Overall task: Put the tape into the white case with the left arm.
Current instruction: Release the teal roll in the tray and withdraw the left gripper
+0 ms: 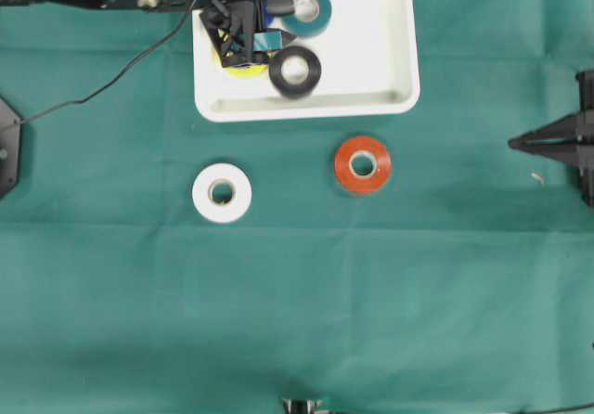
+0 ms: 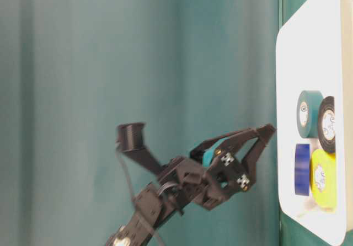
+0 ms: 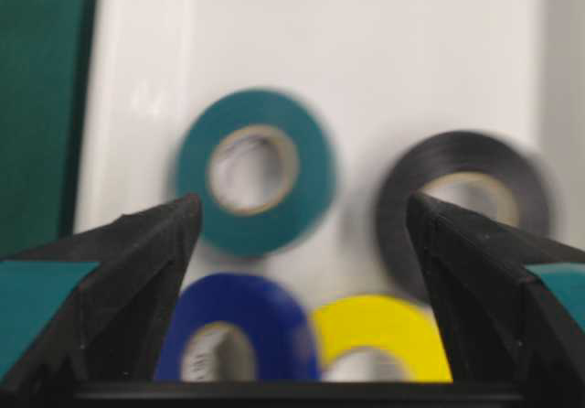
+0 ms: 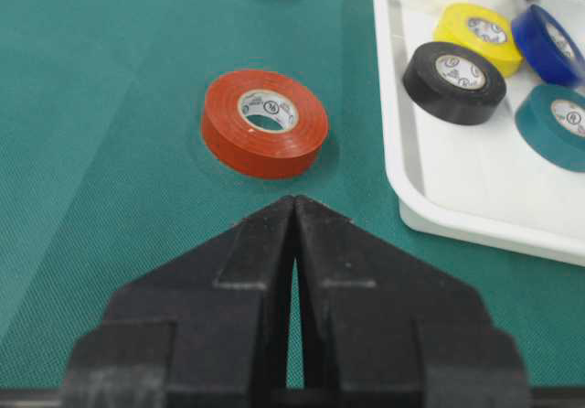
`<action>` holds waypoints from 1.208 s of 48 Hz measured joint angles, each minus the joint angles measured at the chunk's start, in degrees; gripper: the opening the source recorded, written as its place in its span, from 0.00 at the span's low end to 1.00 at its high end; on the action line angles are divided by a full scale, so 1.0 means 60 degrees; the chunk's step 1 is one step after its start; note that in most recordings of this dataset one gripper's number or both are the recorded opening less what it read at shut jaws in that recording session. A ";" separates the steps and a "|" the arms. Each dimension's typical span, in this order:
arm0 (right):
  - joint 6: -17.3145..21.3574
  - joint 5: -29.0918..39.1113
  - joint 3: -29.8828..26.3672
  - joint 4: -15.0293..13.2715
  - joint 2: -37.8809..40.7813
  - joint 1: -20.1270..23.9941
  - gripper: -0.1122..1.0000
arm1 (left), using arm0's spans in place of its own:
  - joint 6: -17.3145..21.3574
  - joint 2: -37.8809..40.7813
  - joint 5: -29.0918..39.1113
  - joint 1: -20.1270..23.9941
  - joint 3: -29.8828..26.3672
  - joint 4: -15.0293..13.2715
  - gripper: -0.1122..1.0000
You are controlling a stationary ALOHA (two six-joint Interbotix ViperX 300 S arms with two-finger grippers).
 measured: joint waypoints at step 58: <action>0.0000 0.0000 0.0000 0.0000 0.0000 0.0015 0.02 | -0.1567 -0.4849 -0.2827 -0.3501 0.4556 -0.0029 0.91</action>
